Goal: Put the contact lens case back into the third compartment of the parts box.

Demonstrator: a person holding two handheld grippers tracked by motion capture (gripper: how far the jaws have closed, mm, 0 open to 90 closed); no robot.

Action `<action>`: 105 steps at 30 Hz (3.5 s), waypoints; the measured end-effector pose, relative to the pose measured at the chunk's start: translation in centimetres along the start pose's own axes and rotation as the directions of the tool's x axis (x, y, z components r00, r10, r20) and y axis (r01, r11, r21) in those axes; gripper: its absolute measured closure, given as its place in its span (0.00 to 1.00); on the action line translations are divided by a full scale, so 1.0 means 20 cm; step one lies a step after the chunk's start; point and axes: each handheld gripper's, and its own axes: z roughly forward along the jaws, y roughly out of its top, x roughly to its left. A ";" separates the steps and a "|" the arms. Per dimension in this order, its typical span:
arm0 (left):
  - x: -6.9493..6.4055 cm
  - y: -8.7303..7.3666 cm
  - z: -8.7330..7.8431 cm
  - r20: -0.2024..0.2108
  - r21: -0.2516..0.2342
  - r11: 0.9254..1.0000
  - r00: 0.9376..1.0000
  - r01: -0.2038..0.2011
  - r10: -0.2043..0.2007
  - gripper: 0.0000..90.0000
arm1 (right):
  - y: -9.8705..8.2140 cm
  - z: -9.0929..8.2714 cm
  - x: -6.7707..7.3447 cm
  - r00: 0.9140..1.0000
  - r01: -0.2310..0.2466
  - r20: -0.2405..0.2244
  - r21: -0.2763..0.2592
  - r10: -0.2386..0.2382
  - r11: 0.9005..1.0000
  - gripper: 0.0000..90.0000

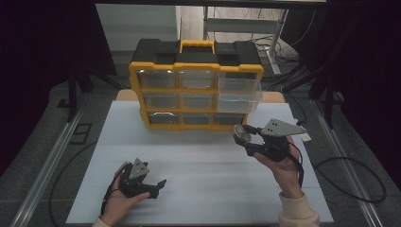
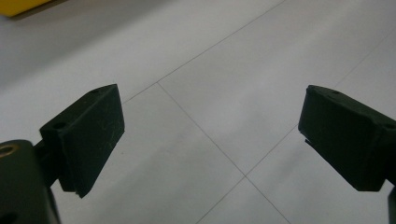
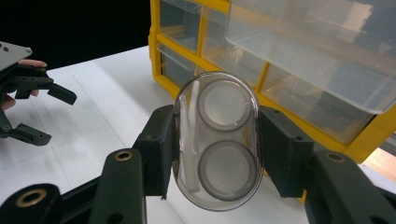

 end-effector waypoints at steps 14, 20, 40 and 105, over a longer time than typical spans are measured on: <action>0.00 0.01 -0.01 -0.005 -0.008 1.000 1.000 0.003 -0.003 0.08 | 0.08 -0.05 0.00 1.000 -0.003 -0.001 -0.045 0.003 0.999 0.54; 0.00 0.01 -0.01 -0.005 -0.008 1.000 1.000 0.005 -0.005 0.08 | 0.11 -0.06 -0.01 1.000 -0.008 0.000 -0.053 0.008 0.999 0.54; 0.00 0.01 0.00 -0.001 -0.004 1.000 1.000 0.006 -0.006 0.08 | 0.20 -0.08 -0.02 1.000 0.005 0.004 -0.079 -0.004 0.997 0.54; 0.01 0.01 -0.01 -0.005 -0.002 1.000 1.000 0.002 -0.002 0.08 | 0.53 -0.10 -0.20 0.992 -0.035 0.112 -0.157 0.053 0.987 0.54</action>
